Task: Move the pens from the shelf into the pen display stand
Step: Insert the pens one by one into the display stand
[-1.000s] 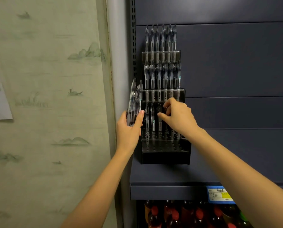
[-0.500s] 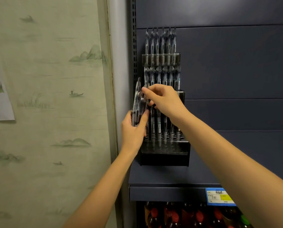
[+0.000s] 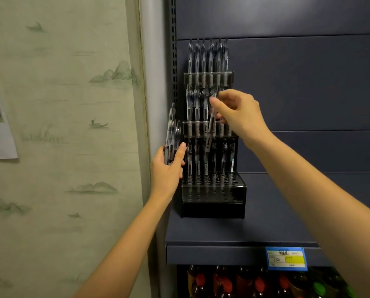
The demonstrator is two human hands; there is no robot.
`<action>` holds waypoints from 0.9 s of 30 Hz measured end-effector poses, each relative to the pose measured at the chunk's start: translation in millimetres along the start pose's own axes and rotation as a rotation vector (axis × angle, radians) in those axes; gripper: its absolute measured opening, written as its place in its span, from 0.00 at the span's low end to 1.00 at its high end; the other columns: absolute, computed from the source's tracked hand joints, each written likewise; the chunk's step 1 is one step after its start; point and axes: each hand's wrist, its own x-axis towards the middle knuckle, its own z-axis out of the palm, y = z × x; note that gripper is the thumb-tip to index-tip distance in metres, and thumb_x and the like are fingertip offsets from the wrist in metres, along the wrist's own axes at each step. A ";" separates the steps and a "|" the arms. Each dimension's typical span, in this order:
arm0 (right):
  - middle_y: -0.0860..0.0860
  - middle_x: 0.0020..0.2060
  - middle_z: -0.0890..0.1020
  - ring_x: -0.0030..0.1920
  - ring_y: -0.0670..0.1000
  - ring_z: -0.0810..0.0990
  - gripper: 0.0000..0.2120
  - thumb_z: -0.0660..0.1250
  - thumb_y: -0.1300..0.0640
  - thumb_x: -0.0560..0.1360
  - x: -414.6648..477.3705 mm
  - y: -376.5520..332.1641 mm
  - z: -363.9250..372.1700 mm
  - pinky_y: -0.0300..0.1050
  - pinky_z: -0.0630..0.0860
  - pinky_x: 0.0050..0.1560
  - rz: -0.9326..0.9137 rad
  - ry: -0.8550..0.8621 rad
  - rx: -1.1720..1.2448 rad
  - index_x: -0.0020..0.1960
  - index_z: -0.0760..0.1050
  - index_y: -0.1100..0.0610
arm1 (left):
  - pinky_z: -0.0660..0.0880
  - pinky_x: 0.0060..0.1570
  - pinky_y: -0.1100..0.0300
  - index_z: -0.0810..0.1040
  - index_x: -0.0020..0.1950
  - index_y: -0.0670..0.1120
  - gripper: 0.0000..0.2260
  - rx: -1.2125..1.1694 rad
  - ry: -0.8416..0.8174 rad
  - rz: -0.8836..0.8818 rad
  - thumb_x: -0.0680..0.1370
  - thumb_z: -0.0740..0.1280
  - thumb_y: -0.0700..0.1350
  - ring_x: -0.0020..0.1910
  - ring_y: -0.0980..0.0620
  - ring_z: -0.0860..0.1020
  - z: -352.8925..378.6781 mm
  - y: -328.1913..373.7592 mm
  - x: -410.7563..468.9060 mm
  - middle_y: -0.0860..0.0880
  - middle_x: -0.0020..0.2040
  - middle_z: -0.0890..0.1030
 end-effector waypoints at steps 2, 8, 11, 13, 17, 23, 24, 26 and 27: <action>0.48 0.39 0.83 0.43 0.48 0.82 0.10 0.65 0.50 0.78 -2.9 10.3 -1.5 0.53 0.78 0.54 -0.006 -0.014 -0.099 0.54 0.77 0.54 | 0.66 0.22 0.68 0.70 0.61 0.33 0.22 0.003 0.005 0.008 0.78 0.66 0.50 0.24 0.54 0.67 -1.3 -0.2 1.3 0.50 0.30 0.72; 0.49 0.43 0.84 0.46 0.50 0.82 0.13 0.65 0.48 0.77 -13.5 38.6 5.7 0.54 0.79 0.52 0.026 -0.042 -0.202 0.56 0.78 0.54 | 0.65 0.22 0.68 0.73 0.47 0.44 0.09 -0.011 0.010 0.019 0.78 0.66 0.49 0.24 0.53 0.66 -2.9 0.1 4.2 0.48 0.30 0.71; 0.49 0.44 0.84 0.47 0.51 0.81 0.12 0.65 0.48 0.77 -17.8 46.8 9.8 0.52 0.79 0.51 0.040 -0.052 -0.216 0.57 0.78 0.53 | 0.65 0.22 0.68 0.70 0.42 0.49 0.08 0.008 0.008 0.032 0.78 0.66 0.49 0.24 0.53 0.66 -2.9 1.8 4.2 0.48 0.28 0.69; 0.49 0.44 0.83 0.47 0.51 0.81 0.12 0.64 0.48 0.78 -19.3 50.2 10.9 0.49 0.78 0.49 0.050 -0.050 -0.229 0.56 0.77 0.53 | 0.65 0.22 0.68 0.70 0.42 0.51 0.07 0.018 0.007 0.037 0.78 0.65 0.49 0.24 0.53 0.65 -2.6 2.7 3.9 0.48 0.28 0.68; 0.49 0.44 0.83 0.46 0.50 0.81 0.11 0.64 0.49 0.78 -19.0 51.2 11.2 0.45 0.77 0.47 0.049 -0.037 -0.227 0.56 0.77 0.53 | 0.64 0.22 0.68 0.73 0.49 0.45 0.08 0.007 0.010 0.034 0.78 0.65 0.49 0.24 0.54 0.65 -1.3 1.1 4.5 0.49 0.27 0.68; 0.49 0.43 0.82 0.45 0.50 0.80 0.12 0.65 0.49 0.78 -19.9 48.7 13.4 0.45 0.76 0.49 0.043 -0.029 -0.236 0.57 0.77 0.54 | 0.65 0.22 0.68 0.68 0.63 0.33 0.24 0.013 0.027 0.028 0.78 0.66 0.50 0.23 0.56 0.66 0.8 -2.4 3.4 0.55 0.25 0.69; 0.48 0.42 0.81 0.45 0.49 0.80 0.12 0.65 0.49 0.78 -20.2 48.5 13.5 0.44 0.75 0.49 0.042 -0.034 -0.247 0.57 0.77 0.54 | 0.65 0.22 0.68 0.68 0.62 0.33 0.23 0.016 0.025 0.025 0.78 0.66 0.50 0.23 0.56 0.66 1.0 -1.5 2.8 0.55 0.25 0.69; 0.48 0.40 0.80 0.44 0.48 0.78 0.12 0.65 0.50 0.78 -21.8 50.0 14.6 0.43 0.74 0.48 0.049 -0.071 -0.279 0.57 0.77 0.55 | 0.64 0.22 0.68 0.69 0.62 0.33 0.23 0.019 0.021 0.022 0.78 0.66 0.50 0.22 0.56 0.65 1.0 -0.3 1.6 0.55 0.25 0.69; 0.48 0.40 0.80 0.43 0.47 0.78 0.13 0.65 0.50 0.78 -23.5 51.3 15.4 0.42 0.72 0.48 0.059 -0.098 -0.300 0.57 0.77 0.56 | 0.64 0.22 0.68 0.69 0.61 0.33 0.22 0.019 0.020 0.021 0.78 0.66 0.50 0.22 0.56 0.65 1.1 0.4 1.0 0.55 0.25 0.70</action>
